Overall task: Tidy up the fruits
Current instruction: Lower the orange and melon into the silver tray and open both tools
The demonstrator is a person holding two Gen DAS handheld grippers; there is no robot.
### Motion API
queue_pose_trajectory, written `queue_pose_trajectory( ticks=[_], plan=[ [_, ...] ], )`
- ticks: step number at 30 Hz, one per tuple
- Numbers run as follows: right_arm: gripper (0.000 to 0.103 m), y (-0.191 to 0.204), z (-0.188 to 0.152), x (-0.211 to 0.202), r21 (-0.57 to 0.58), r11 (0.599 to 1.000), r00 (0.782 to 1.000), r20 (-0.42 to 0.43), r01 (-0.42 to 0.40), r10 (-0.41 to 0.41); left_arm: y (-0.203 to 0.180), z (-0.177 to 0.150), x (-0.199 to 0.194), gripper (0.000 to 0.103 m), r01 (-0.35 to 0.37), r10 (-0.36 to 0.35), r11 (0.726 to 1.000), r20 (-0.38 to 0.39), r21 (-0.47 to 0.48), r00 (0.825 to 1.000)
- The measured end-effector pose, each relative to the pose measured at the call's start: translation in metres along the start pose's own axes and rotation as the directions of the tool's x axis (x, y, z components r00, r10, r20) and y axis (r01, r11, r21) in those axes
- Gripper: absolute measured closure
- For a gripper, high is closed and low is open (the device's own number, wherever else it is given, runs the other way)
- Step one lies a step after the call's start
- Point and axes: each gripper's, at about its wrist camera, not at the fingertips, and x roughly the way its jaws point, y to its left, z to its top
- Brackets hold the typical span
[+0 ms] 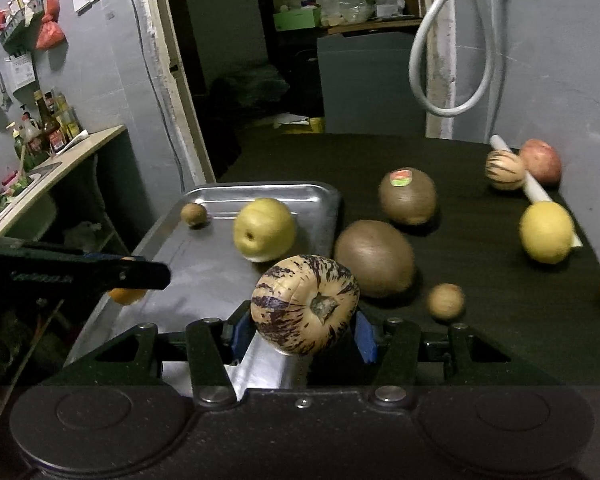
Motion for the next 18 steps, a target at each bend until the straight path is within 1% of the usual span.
queue_pose_trajectory(
  ticks=[5, 9, 14, 18],
  plan=[
    [0.050, 0.020, 0.003, 0.021, 0.001, 1.000, 1.000, -0.005, 0.015, -0.015, 0.019, 0.014, 0.017, 0.067, 0.003, -0.003, 1.000, -0.006, 0.001, 1.000],
    [0.050, 0.032, 0.004, 0.036, -0.026, 0.999, 0.999, -0.017, 0.026, -0.027, 0.023, 0.024, 0.033, 0.067, 0.003, -0.003, 1.000, -0.009, -0.002, 1.000],
    [0.050, 0.039, 0.006, 0.052, -0.061, 0.998, 0.999, -0.034, 0.030, -0.032, 0.028, 0.028, 0.048, 0.067, -0.004, 0.004, 1.000, -0.020, 0.003, 1.000],
    [0.050, 0.042, 0.005, 0.060, -0.082, 0.996, 0.998, -0.046, 0.030, -0.034, 0.031, 0.027, 0.052, 0.066, -0.009, 0.009, 1.000, -0.029, 0.013, 1.000]
  ],
)
